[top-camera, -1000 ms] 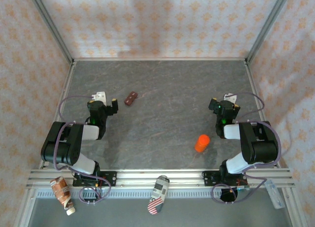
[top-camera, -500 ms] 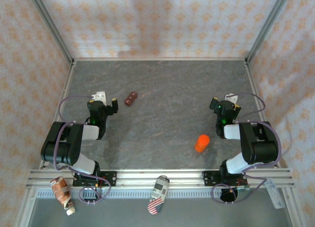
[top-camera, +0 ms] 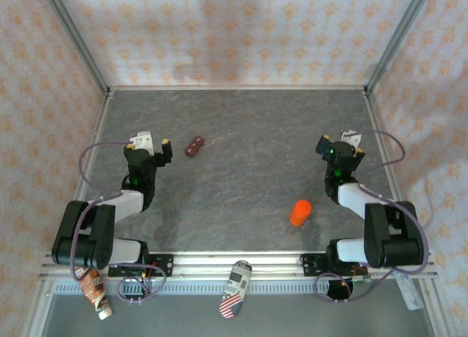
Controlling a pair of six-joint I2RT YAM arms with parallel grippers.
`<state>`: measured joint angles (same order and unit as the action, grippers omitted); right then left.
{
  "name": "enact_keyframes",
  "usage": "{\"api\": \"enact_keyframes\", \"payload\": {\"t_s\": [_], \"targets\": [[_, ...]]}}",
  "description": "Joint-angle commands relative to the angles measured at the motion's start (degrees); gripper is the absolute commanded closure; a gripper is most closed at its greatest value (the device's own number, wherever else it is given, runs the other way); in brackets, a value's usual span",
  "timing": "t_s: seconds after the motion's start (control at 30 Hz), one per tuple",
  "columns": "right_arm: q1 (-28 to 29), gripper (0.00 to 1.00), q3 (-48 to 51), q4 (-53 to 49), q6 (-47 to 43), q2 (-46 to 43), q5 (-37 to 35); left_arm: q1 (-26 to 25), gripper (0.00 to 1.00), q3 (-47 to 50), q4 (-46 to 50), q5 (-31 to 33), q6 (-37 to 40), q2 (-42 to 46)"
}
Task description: Sort the pills into containers
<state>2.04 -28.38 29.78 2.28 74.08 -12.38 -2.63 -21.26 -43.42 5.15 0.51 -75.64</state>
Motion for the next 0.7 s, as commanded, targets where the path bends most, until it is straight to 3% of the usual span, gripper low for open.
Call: {"api": "enact_keyframes", "payload": {"t_s": [0.0, 0.07, 0.17, 0.37, 0.53, 0.67], "targets": [[-0.77, 0.01, -8.47, -17.64, 11.03, -4.97, -6.13, -0.37, 0.0, -2.25, 6.85, 3.42, -0.55, 4.42], [-1.56, 0.01, -16.41, -31.21, 18.91, -5.09, -6.6, -0.35, 0.0, -5.27, 13.58, 4.95, -2.46, 7.41], [-1.69, 0.01, -26.56, -43.96, 20.45, -2.4, 1.61, -0.35, 0.0, -12.9, 28.6, 4.99, -6.37, 9.79], [3.08, 0.0, -33.13, -50.23, 18.61, -2.88, 22.21, -0.35, 0.0, -23.67, 43.07, -3.45, -12.17, 5.81], [12.46, 0.05, -37.71, -57.54, 20.36, -2.01, 25.63, -0.41, 0.0, -29.85, 45.95, -11.48, -15.59, -2.04], [20.25, 0.06, -39.02, -60.63, 22.05, -1.14, 23.16, -0.83, 0.0, -37.1, 50.64, -15.52, -16.33, -10.59]]}}
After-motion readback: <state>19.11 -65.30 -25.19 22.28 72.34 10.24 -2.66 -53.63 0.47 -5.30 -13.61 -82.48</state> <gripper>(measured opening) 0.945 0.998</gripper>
